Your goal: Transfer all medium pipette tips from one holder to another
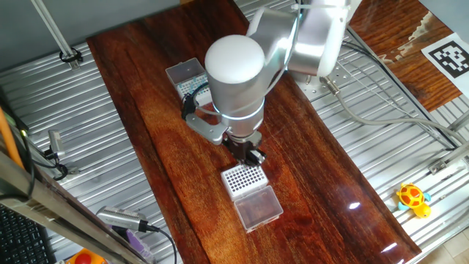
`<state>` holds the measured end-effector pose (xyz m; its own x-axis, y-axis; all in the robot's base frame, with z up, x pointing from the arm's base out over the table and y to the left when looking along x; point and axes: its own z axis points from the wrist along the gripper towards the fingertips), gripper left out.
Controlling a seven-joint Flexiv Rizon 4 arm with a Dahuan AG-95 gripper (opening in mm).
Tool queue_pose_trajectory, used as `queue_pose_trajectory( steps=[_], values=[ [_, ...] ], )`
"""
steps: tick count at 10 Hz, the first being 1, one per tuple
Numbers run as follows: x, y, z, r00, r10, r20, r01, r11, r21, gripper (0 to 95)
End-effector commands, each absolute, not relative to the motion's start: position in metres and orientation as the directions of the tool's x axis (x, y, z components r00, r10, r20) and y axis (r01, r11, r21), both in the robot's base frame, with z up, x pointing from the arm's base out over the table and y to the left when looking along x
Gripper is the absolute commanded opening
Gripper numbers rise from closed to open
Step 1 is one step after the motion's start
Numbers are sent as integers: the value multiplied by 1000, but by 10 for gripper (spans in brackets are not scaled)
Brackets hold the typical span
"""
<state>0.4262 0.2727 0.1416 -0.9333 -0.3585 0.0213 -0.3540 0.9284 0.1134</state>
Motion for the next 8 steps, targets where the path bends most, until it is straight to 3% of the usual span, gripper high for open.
queue_pose_trajectory(
  steps=[1, 8],
  values=[
    [422, 282, 139, -963, -266, 45, -262, 962, 77, 0],
    [411, 279, 126, -964, -261, 45, -257, 964, 69, 0]
  ],
)
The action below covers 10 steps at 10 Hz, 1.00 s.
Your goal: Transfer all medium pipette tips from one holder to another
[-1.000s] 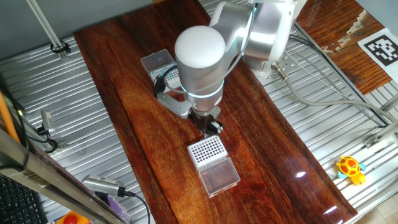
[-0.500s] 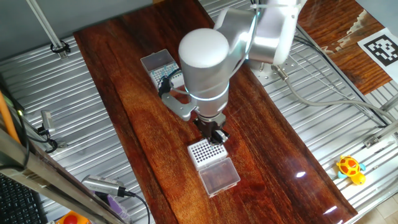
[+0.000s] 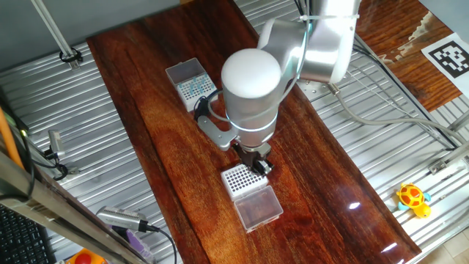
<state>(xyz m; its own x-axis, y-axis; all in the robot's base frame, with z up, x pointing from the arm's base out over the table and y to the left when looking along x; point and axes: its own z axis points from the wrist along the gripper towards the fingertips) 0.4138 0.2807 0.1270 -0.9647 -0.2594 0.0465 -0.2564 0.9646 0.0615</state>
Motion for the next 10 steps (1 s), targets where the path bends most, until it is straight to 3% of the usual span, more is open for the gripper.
queue_pose_trajectory(
  steps=[1, 10],
  values=[
    [409, 278, 125, -964, -262, 43, -259, 963, 69, 0],
    [406, 279, 120, -963, -268, 36, -265, 962, 67, 0]
  ],
)
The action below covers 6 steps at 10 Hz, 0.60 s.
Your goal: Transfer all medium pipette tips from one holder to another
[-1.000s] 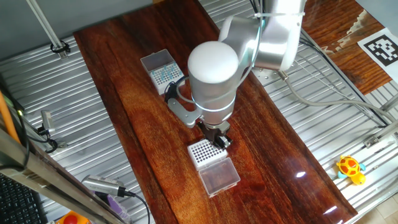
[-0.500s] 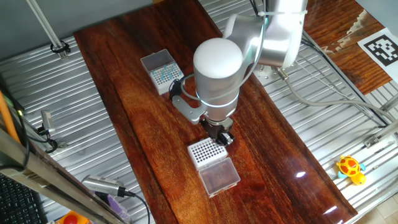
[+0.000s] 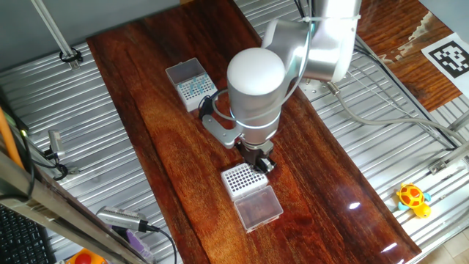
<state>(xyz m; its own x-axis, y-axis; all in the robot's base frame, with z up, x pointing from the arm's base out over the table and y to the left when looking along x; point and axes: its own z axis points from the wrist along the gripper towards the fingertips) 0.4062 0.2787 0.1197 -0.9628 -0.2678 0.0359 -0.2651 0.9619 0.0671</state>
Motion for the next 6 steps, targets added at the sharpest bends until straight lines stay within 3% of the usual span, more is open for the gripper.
queue_pose_trajectory(
  steps=[1, 6],
  values=[
    [406, 279, 120, -963, -268, 35, -265, 962, 66, 0],
    [406, 285, 117, -965, -262, 32, -260, 964, 61, 0]
  ],
)
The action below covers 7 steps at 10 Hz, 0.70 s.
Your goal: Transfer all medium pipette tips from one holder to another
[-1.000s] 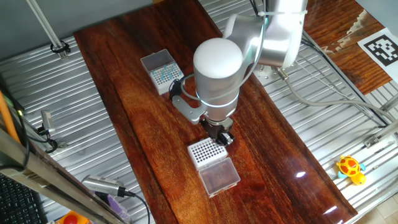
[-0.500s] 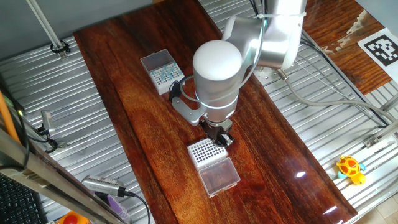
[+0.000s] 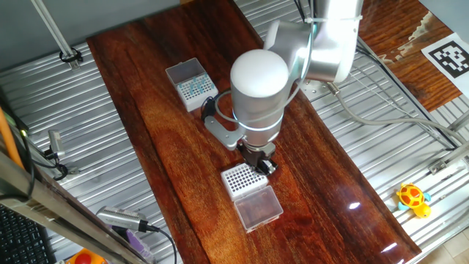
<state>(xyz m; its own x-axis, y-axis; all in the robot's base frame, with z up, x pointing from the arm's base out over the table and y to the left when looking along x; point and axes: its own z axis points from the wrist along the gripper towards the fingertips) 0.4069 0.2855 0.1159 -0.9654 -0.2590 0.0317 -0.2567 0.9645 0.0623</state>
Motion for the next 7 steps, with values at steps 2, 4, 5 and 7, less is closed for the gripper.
queue_pose_trajectory(
  steps=[2, 4, 5, 7],
  values=[
    [407, 284, 115, -964, -266, 28, -264, 963, 61, 0],
    [407, 284, 115, -962, -273, 23, -271, 961, 62, 380],
    [407, 284, 115, -961, -275, 23, -273, 960, 62, 380],
    [407, 284, 115, -961, -276, 24, -274, 960, 61, 380]
  ],
)
